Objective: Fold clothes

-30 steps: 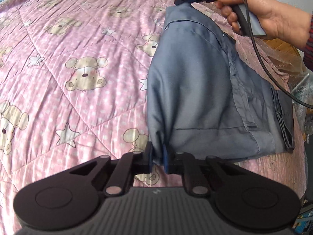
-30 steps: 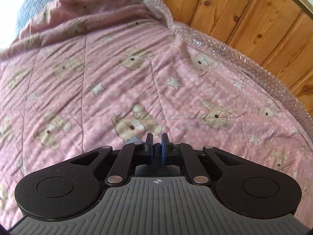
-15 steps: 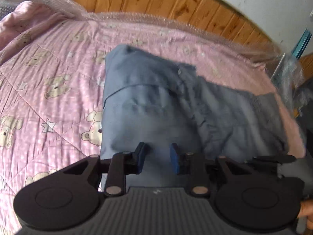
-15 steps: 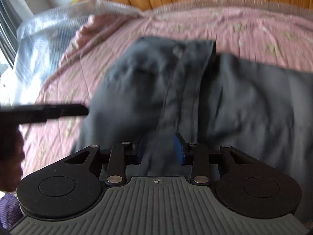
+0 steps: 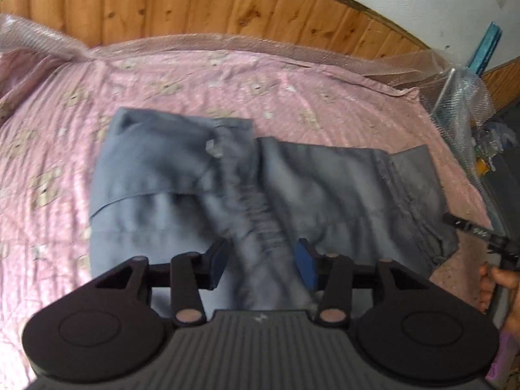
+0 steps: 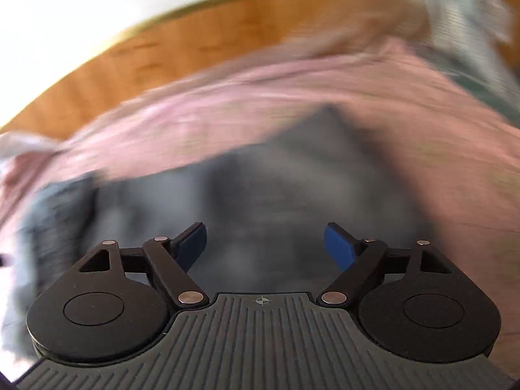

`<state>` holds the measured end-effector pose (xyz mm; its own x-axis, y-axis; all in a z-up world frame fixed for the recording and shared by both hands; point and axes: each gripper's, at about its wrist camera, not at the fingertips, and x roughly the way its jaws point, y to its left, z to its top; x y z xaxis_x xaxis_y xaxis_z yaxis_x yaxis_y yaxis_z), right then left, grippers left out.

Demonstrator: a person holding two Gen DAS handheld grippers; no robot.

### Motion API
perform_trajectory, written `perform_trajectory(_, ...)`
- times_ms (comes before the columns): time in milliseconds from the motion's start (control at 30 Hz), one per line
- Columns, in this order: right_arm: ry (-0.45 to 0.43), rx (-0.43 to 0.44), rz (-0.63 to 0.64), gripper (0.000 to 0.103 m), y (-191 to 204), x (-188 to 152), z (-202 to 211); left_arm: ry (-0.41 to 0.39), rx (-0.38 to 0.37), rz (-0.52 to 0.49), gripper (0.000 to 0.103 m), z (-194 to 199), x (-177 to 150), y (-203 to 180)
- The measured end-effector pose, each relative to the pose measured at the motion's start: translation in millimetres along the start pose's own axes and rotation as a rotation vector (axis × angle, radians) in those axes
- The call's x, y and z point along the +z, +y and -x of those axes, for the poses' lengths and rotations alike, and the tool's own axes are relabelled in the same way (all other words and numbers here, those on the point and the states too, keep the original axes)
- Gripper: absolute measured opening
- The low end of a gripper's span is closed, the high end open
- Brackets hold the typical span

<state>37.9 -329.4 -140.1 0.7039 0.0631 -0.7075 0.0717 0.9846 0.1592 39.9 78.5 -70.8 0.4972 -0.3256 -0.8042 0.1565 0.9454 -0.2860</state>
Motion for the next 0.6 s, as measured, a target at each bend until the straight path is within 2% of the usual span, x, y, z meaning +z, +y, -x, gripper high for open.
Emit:
perform_trajectory(67,0.043,-0.074,-0.008,0.083,-44.3,4.6,-23.0,0.008,-0.071,-0.036,0.061,-21.7,21.4,-43.6)
perform_trajectory(167,0.119,-0.046,0.008,0.079,-66.5,3.7,-50.8,0.042,-0.156,-0.074,0.067,-66.9,51.5,-111.3)
perform_trajectory(233,0.103,-0.027,0.024,0.06,-65.3,5.3,-46.2,0.073,-0.21,-0.082,0.068,-99.4,68.8,-154.5)
perform_trajectory(267,0.088,-0.034,0.041,0.035,-62.6,7.1,-39.3,0.086,-0.233,-0.087,0.069,-114.7,76.8,-175.5)
perform_trajectory(300,0.073,-0.04,0.059,0.022,-59.8,8.9,-32.4,0.097,-0.254,-0.097,0.07,-128.8,83.5,-194.0)
perform_trajectory(400,-0.013,-0.032,0.145,0.015,-37.3,13.0,8.7,0.124,-0.279,-0.134,0.072,-171.4,100.2,-234.8)
perform_trajectory(500,-0.088,0.034,0.24,0.011,-2.0,12.8,41.7,0.195,-0.265,-0.124,0.072,-202.8,102.9,-251.3)
perform_trajectory(533,-0.108,0.065,0.261,0.011,9.3,11.5,49.5,0.212,-0.241,-0.108,0.069,-207.3,101.4,-247.0)
perform_trajectory(567,-0.123,0.102,0.276,0.01,19.8,10.1,55.7,0.224,-0.22,-0.094,0.048,-210.2,99.9,-241.8)
perform_trajectory(600,-0.132,0.142,0.289,0.01,29.7,7.6,61.6,0.219,-0.212,-0.091,0.017,-205.0,98.9,-231.1)
